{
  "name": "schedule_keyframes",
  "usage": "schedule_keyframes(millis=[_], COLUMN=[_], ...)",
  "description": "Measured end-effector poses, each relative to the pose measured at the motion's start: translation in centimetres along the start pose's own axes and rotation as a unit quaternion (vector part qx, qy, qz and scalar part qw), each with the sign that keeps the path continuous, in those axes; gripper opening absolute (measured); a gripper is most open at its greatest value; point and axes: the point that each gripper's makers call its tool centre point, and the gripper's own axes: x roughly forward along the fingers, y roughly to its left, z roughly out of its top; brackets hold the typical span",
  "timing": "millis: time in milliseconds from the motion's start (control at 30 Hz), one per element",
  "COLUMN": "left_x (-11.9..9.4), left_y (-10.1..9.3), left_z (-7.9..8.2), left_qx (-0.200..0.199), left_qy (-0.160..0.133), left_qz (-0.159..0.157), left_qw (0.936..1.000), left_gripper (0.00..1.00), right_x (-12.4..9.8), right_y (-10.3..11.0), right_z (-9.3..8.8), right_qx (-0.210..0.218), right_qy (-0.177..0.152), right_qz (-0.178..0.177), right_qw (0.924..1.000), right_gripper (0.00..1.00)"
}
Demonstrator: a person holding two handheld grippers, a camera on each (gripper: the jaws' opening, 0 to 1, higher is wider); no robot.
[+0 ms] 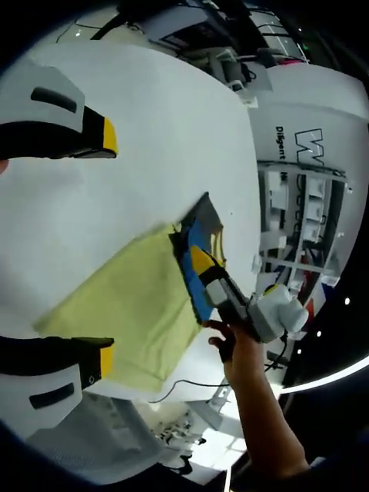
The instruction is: Fold the garment on the visible template until the final outline fits inside the template.
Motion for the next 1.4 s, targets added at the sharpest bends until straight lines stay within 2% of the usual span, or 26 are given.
schedule_keyframes(millis=[100, 233, 333, 433, 533, 600, 667, 800, 1000, 1067, 1133, 1167, 1200, 1267, 1400], left_x=[0.2, 0.6, 0.7, 0.8, 0.7, 0.6, 0.4, 0.1, -0.2, -0.3, -0.2, -0.1, 0.0, 0.3, 0.8], left_y=[-0.2, -0.4, -0.7, -0.9, -1.0, -0.9, -0.8, -0.6, -0.4, -0.4, -0.4, -0.4, -0.4, -0.6, -1.2], left_z=[0.3, 0.6, 0.6, 0.5, 0.4, 0.3, 0.2, 0.2, -0.5, -0.7, -0.9, -0.9, -1.0, -1.0, -0.7], left_qx=[0.0, 0.001, 0.0, 0.004, 0.003, 0.006, 0.006, 0.007, 0.003, 0.0, 0.003, 0.003, 0.003, 0.0, 0.006], left_qy=[-0.003, -0.005, -0.006, -0.003, -0.001, 0.001, 0.003, 0.001, 0.003, 0.005, 0.008, 0.008, 0.008, 0.008, 0.009], left_qz=[-0.002, -0.004, -0.006, -0.008, -0.009, -0.008, -0.008, -0.005, -0.004, -0.005, -0.007, -0.007, -0.008, -0.01, -0.018], left_qw=[1.0, 1.0, 1.0, 1.0, 1.0, 0.9999, 0.9999, 1.0, 1.0, 1.0, 0.9999, 0.9999, 0.9999, 0.9999, 0.9998], left_gripper=[0.94, 0.93, 0.93, 0.93, 0.92, 0.92, 0.92, 0.92, 0.92, 0.92, 0.92, 0.92, 0.92, 0.92, 0.92], right_x=[-0.5, -1.0, -1.0, -0.8, -0.5, -0.2, 0.3, 1.3, 2.1, 1.7, 0.8, 0.1, -0.4, -1.8, -4.0], right_y=[-1.1, -2.4, -2.4, -2.2, -2.9, -3.4, -3.4, -2.8, -1.0, -0.9, -1.1, -0.9, -0.8, -1.2, -2.4], right_z=[-0.6, -1.8, -2.7, -2.7, -1.9, -2.1, -2.3, -2.7, -2.6, -2.4, -1.9, -1.1, -0.7, -1.1, -1.1], right_qx=[-0.008, 0.005, 0.009, 0.014, 0.024, 0.025, 0.023, 0.031, 0.007, 0.001, 0.014, 0.038, 0.044, 0.042, 0.048], right_qy=[0.002, 0.009, 0.02, 0.018, 0.002, 0.006, 0.011, 0.017, 0.019, 0.016, 0.007, -0.022, -0.038, -0.036, -0.06], right_qz=[-0.01, -0.022, -0.017, -0.022, -0.054, -0.074, -0.08, -0.08, -0.066, -0.065, -0.067, -0.067, -0.064, -0.066, -0.074], right_qw=[0.9999, 0.9997, 0.9996, 0.9995, 0.9982, 0.9969, 0.9964, 0.9962, 0.9976, 0.9977, 0.9976, 0.9968, 0.9962, 0.9963, 0.9944], right_gripper=[0.18, 0.24, 0.21, 0.21, 0.18, 0.15, 0.14, 0.25, 0.24, 0.25, 0.29, 0.29, 0.29, 0.3, 0.3])
